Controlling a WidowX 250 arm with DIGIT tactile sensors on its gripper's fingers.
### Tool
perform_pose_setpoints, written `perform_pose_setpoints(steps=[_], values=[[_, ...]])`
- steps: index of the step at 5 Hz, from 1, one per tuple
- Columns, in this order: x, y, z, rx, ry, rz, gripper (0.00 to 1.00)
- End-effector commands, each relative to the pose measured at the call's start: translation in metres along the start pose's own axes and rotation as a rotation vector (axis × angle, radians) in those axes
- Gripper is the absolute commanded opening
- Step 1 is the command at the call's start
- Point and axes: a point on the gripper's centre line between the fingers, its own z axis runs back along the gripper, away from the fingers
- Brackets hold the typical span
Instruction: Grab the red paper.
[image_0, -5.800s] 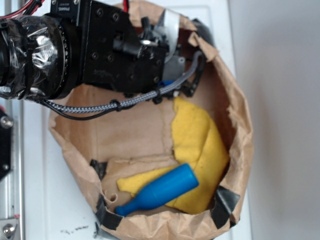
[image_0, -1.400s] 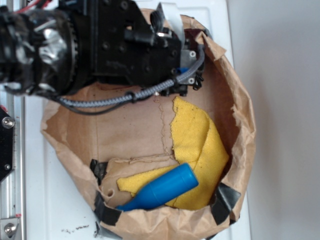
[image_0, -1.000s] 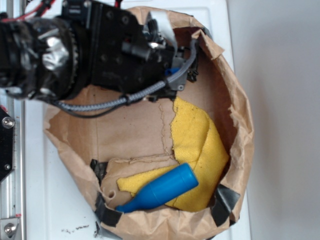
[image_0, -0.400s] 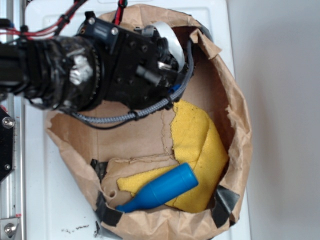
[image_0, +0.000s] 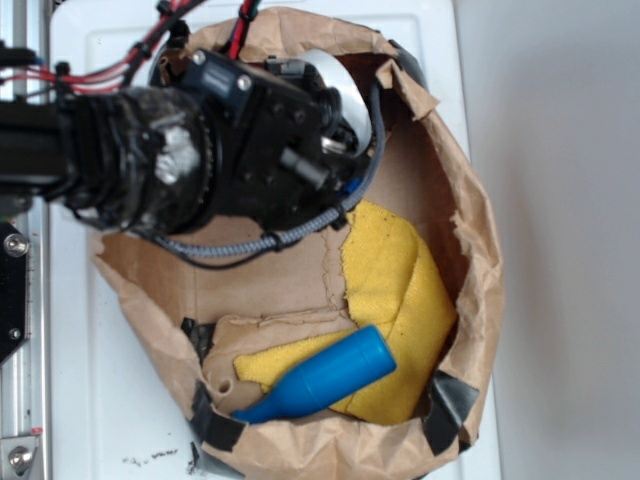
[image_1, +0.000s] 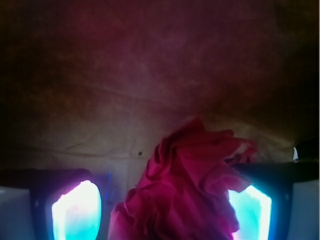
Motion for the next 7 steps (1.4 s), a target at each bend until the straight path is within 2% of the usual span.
perform_pose_setpoints(steps=[1, 3, 4, 5, 6, 7], values=[[0.02, 0.006, 0.016, 0.0, 0.022, 0.044, 0.0], [0.022, 0.003, 0.022, -0.001, 0.038, 0.048, 0.0], [0.022, 0.006, 0.031, -0.025, 0.059, 0.012, 0.0], [0.012, 0.02, 0.05, -0.067, 0.084, -0.111, 0.0], [0.013, 0.028, 0.073, -0.102, 0.136, -0.196, 0.0], [0.014, 0.026, 0.104, -0.182, 0.178, -0.414, 0.0]])
